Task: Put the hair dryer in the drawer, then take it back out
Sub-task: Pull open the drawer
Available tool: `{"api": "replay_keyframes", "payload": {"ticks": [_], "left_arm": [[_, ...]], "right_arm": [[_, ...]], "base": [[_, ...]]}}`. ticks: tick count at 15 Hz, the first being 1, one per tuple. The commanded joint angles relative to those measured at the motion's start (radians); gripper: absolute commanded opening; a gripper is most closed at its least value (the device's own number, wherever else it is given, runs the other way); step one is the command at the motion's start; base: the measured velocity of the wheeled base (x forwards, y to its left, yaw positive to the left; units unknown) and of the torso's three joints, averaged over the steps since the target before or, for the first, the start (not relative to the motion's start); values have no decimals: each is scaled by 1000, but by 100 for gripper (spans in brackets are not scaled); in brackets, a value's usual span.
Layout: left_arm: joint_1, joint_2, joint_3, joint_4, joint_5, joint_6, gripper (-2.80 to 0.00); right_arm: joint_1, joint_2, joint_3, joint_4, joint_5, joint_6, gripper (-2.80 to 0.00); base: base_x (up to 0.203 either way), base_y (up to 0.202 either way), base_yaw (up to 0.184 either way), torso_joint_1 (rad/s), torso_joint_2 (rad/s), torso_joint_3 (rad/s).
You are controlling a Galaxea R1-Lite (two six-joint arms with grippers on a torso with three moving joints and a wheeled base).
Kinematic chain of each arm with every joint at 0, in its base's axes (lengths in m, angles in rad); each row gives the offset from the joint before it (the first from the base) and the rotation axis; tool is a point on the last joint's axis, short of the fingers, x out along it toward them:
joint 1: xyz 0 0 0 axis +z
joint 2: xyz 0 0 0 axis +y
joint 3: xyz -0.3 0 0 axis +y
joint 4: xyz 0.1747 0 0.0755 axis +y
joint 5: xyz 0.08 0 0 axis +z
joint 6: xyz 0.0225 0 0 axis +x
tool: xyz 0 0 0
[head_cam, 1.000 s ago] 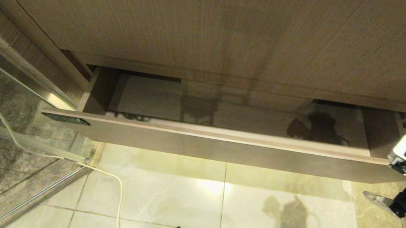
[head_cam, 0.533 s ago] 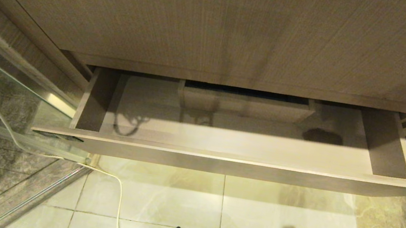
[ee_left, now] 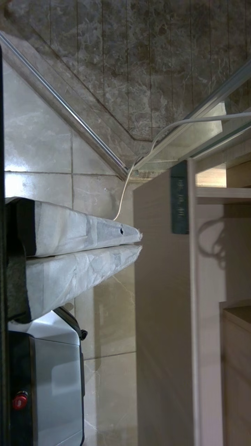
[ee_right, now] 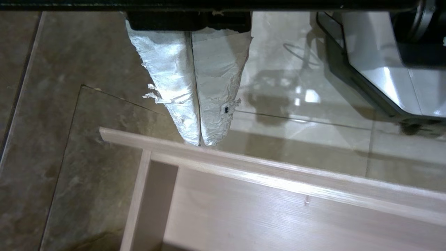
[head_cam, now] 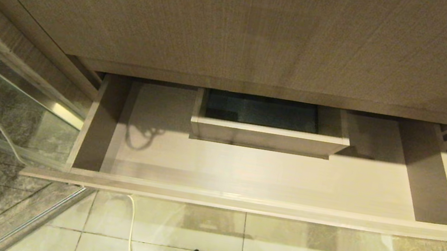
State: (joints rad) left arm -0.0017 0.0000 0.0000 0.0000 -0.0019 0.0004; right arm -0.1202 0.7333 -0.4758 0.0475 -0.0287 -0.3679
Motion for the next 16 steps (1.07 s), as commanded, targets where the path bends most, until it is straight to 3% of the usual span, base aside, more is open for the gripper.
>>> {"api": "replay_keyframes", "payload": {"ticks": [1,6,11,16], "left_arm": [[0,0,2,0,0,-2,-280],[0,0,2,0,0,0,-280],[0,0,2,0,0,0,-280],[0,0,2,0,0,0,-280]], "right_arm": [[25,-148,88,-8,-2,17,-280],[96,-255,174,-10,-3,96,-280],[224,-731,399,-41,11,213,-280],[264,-773,516,-164,55,313,-280]], "base": [[0,0,0,0,0,0],[0,0,0,0,0,0],[0,0,0,0,0,0],[0,0,0,0,0,0]]}}
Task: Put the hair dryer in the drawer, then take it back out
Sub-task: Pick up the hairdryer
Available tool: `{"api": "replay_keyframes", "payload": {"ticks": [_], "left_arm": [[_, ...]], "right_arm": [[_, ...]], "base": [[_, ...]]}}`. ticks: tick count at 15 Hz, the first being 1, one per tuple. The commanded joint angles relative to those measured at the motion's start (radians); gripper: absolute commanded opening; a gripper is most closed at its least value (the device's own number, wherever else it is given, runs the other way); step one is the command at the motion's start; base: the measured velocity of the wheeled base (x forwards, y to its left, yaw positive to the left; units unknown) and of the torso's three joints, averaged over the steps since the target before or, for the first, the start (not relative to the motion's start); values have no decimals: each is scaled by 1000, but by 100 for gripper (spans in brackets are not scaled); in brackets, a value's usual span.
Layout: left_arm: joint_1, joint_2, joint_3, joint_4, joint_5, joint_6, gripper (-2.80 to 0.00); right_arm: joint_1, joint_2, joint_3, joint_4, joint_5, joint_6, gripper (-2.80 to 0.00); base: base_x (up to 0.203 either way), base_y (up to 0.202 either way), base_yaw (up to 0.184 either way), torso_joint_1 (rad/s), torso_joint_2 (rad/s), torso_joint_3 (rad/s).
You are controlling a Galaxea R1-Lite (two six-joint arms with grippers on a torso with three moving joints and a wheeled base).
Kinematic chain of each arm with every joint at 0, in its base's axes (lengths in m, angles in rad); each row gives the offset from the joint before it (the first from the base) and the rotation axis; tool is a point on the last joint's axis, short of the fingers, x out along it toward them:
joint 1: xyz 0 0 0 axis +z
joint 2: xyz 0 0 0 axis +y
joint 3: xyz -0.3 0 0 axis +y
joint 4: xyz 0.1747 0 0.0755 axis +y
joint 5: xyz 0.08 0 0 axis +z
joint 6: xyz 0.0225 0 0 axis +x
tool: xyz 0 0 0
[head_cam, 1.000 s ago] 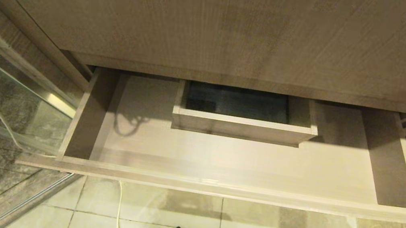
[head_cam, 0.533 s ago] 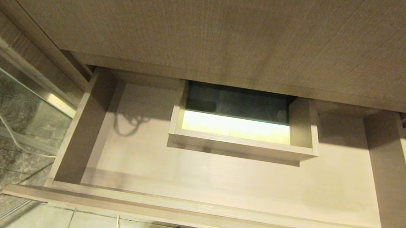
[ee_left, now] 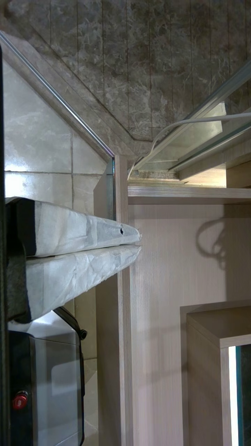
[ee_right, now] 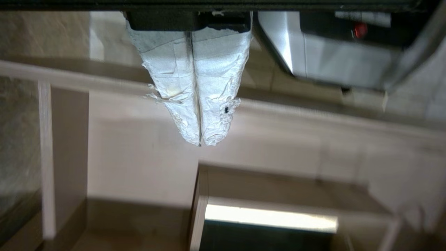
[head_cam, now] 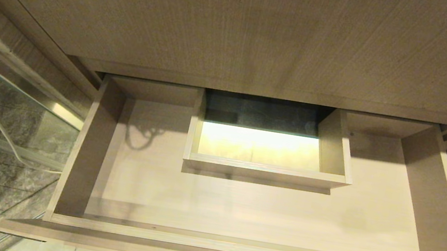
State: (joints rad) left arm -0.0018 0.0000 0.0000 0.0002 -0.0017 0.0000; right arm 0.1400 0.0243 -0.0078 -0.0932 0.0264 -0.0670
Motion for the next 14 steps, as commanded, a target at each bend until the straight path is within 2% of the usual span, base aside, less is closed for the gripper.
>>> {"api": "replay_keyframes", "payload": {"ticks": [1,14], "left_arm": [[0,0,2,0,0,0,-280],[-1,0,2,0,-1,0,-280]], "right_arm": [[4,-64,48,-22,-2,15,-280],[4,-64,48,-19,0,10,-280]], "base": [[0,0,0,0,0,0],[0,0,0,0,0,0]]}}
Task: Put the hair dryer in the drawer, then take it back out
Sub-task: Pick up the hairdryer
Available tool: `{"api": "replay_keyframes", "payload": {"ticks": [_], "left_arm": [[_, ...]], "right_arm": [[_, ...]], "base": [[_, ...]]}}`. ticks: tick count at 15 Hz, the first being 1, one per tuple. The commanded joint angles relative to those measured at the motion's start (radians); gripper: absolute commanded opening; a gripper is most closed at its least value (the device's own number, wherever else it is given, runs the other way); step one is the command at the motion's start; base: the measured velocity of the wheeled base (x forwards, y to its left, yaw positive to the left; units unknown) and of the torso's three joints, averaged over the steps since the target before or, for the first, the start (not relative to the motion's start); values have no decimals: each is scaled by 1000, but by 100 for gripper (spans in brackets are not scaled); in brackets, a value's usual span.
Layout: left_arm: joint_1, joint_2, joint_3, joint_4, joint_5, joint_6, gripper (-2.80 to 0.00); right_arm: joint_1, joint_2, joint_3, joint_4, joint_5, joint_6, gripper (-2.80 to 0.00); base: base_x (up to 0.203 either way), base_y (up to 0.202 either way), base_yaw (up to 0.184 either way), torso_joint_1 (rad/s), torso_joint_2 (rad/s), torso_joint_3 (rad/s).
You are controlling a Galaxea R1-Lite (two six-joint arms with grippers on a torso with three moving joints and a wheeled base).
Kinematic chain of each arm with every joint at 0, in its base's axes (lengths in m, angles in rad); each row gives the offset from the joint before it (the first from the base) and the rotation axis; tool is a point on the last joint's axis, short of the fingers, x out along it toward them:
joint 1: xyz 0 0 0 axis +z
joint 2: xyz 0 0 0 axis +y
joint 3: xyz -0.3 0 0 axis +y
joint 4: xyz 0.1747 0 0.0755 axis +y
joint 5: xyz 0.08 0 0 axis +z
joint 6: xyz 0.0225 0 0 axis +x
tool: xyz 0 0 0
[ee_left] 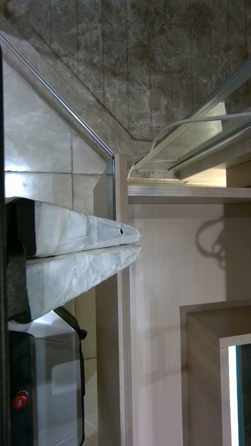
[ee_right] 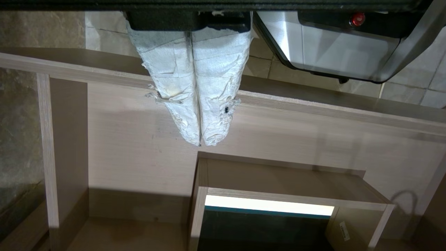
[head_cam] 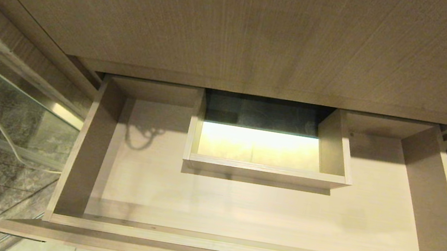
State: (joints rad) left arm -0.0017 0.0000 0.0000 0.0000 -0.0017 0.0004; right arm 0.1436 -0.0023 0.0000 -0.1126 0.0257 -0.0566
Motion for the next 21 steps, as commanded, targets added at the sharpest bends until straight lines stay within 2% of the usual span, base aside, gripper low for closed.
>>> {"api": "replay_keyframes", "payload": {"ticks": [1,12,21], "left_arm": [[0,0,2,0,0,0,-280],[0,0,2,0,0,0,-280],[0,0,1,0,0,0,-280]], "right_arm": [[1,-38,40,1,0,3,-280],[-1,-38,40,-2,-3,6,-280],[1,-38,40,-1,-1,5,-280]], "base": [[0,0,0,0,0,0],[0,0,0,0,0,0],[-1,8,-154,1,1,3]]}}
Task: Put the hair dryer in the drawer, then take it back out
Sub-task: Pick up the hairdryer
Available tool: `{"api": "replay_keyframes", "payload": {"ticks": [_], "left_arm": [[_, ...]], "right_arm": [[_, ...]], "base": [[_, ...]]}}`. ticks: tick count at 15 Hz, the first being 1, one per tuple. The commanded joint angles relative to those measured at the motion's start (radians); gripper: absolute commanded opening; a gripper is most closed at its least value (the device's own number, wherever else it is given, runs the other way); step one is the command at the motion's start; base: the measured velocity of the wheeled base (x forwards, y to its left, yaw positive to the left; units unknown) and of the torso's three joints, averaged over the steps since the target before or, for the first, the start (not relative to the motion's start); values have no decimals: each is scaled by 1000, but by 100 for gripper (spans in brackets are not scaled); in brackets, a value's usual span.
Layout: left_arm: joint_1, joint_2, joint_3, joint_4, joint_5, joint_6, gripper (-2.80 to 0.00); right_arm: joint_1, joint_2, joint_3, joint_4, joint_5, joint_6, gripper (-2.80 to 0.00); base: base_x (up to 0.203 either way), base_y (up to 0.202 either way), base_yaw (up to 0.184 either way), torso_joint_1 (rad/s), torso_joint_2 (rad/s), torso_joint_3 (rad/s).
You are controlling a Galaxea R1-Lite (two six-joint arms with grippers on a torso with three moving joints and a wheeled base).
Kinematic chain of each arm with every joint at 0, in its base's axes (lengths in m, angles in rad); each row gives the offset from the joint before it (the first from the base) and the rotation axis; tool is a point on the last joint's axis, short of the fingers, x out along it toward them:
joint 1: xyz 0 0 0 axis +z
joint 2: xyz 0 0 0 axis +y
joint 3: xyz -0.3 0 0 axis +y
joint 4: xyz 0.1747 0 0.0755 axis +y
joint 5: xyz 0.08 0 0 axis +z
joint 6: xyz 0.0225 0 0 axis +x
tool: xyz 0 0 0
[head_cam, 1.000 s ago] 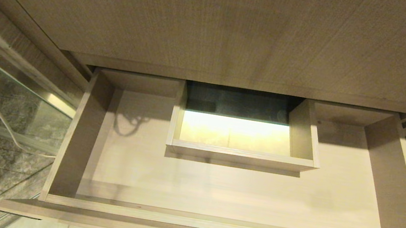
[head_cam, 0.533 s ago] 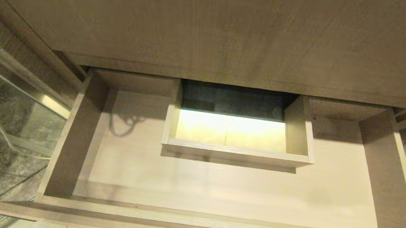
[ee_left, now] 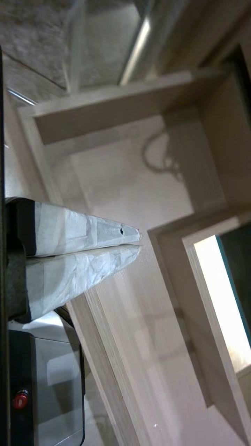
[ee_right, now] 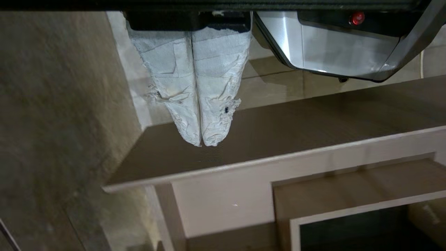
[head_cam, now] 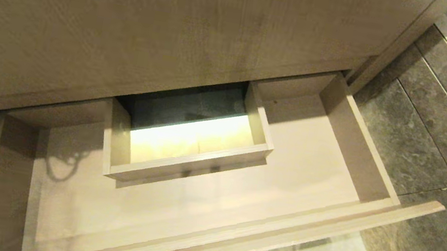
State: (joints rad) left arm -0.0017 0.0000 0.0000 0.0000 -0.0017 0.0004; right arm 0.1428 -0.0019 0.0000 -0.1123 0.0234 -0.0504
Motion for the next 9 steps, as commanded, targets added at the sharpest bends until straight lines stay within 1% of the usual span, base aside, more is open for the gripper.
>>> {"api": "replay_keyframes", "payload": {"ticks": [1,9], "left_arm": [[0,0,2,0,0,0,-280],[0,0,2,0,0,0,-280]], "right_arm": [[1,-38,40,0,1,-2,-280],[1,-38,40,0,1,-2,-280]], "base": [[0,6,-78,1,1,-1],[0,0,0,0,0,0]]}}
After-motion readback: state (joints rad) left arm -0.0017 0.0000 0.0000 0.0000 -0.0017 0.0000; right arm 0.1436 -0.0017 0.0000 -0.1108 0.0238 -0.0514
